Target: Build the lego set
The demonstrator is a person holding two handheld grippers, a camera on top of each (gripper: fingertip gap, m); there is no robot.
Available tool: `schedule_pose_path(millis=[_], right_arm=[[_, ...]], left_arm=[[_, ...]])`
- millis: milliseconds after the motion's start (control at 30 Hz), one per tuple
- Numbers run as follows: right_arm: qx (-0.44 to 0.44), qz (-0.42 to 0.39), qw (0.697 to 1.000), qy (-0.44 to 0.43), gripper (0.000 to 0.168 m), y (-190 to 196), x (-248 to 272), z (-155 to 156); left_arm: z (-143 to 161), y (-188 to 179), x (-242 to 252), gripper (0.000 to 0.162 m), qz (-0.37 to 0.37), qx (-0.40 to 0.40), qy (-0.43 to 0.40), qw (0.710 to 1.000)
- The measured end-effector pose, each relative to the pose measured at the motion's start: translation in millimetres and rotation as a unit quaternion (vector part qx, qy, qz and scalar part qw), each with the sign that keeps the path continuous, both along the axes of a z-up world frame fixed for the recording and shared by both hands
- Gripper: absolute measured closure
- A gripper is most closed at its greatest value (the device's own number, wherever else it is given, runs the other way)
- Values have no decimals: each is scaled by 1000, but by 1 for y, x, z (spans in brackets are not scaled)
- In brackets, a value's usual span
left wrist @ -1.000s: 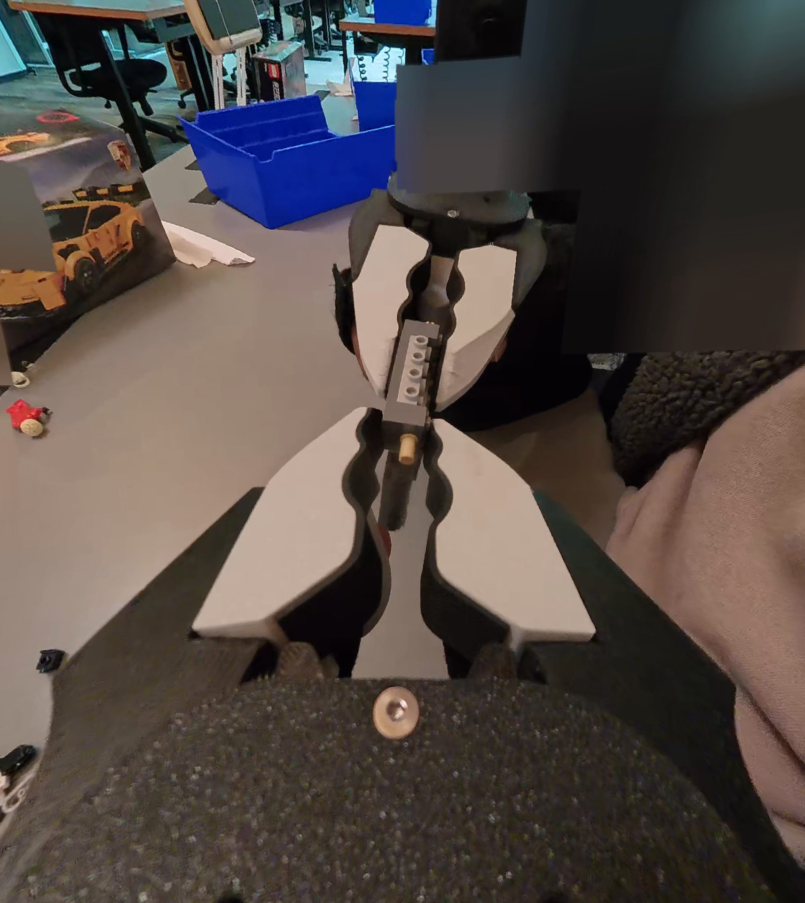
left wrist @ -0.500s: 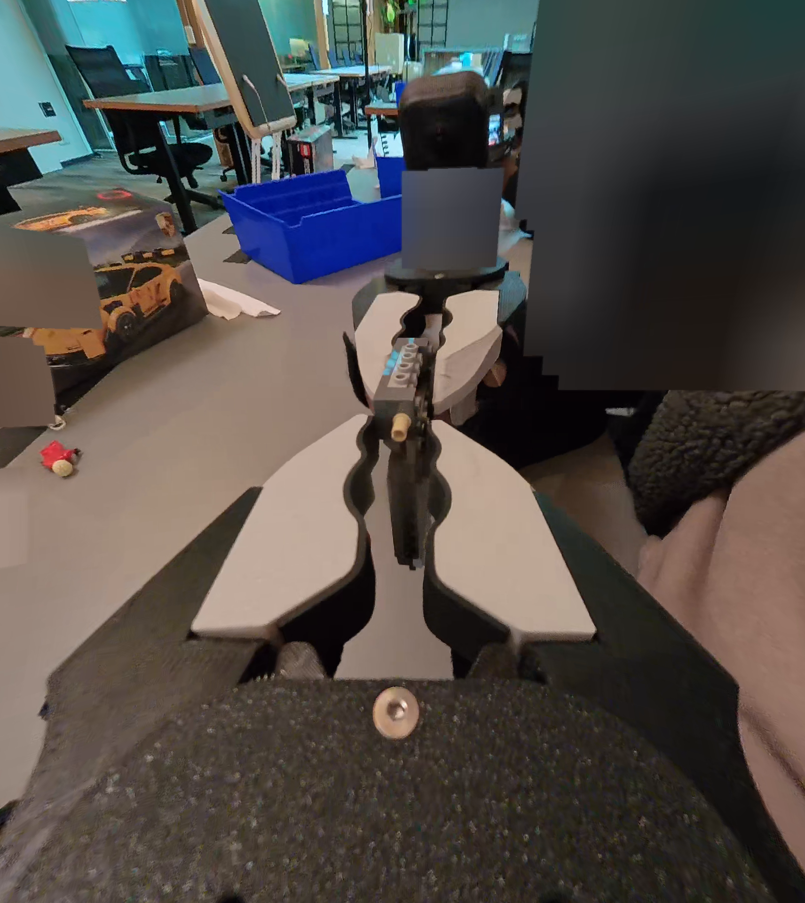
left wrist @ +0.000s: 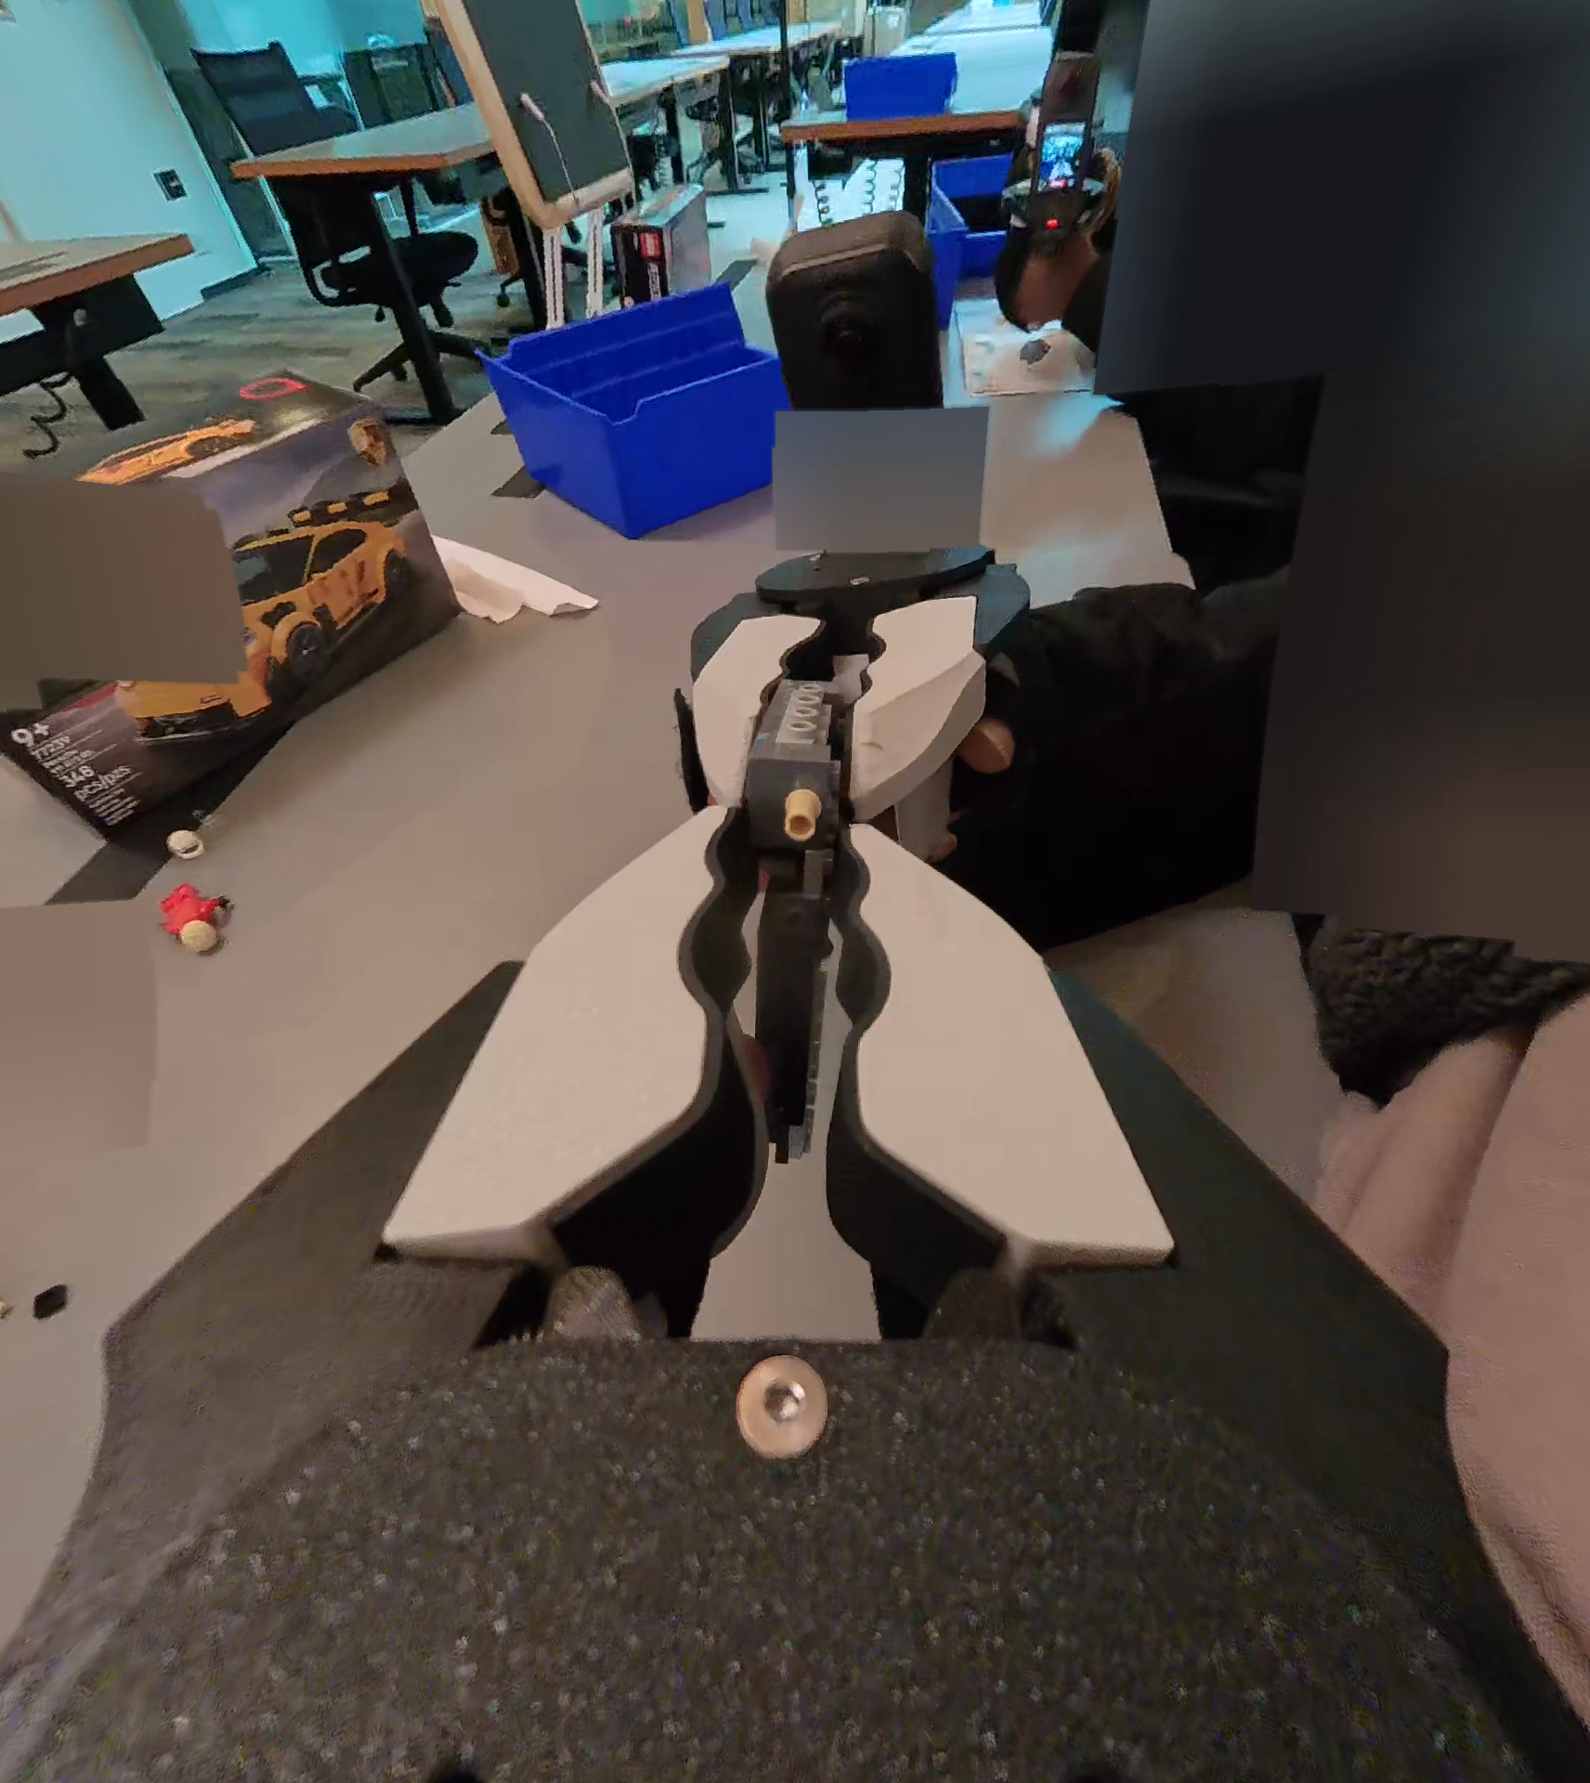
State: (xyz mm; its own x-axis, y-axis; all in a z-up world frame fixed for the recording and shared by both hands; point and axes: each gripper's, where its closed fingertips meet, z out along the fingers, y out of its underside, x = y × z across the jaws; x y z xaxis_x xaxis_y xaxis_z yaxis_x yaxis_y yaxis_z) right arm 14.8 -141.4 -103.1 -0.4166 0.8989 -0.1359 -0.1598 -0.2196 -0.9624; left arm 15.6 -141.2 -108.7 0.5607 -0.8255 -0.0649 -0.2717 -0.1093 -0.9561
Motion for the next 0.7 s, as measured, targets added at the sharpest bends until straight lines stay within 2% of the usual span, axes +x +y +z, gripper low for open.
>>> schedule_pose_path(millis=[333,500,700], right_arm=[[24,14,999,17,153,-7,5,5],[17,18,1000,19,153,-7,5,5],[8,2,1000,2,153,-1,1,1]], left_arm=[[5,-5,8,146,-8,-15,-11,1000],[6,-5,8,147,-23,6,-32,999],[1,0,4,146,-21,-29,-57,998]])
